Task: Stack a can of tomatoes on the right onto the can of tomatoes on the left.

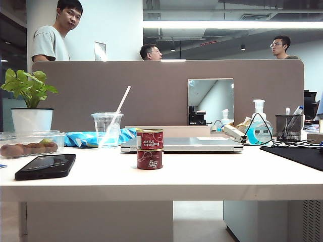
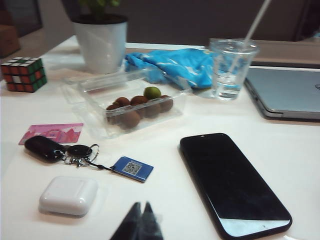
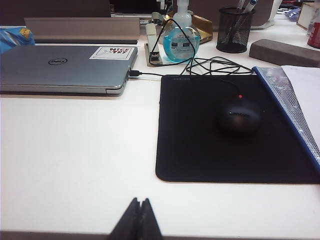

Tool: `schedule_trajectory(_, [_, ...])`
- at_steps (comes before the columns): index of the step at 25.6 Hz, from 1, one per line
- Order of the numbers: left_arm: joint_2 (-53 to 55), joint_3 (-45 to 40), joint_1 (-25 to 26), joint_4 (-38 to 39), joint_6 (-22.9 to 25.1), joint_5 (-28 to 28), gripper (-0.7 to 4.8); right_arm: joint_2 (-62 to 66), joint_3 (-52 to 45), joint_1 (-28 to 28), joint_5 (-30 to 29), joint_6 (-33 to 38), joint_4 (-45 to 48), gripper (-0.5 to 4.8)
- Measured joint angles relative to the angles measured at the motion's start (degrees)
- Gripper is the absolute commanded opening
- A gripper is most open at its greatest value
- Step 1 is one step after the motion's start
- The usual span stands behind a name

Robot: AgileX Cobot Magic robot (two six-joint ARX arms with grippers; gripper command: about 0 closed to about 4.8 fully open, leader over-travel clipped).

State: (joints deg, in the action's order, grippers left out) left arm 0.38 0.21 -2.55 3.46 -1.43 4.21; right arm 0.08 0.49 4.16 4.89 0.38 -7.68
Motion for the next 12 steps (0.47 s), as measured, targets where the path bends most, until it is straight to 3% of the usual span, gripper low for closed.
schedule_trajectory(12, [0.0, 0.0, 0.0, 0.0, -1.9, -0.3, -0.05, 0.0, 0.0, 0.0, 0.0, 0.0, 0.0, -0.08])
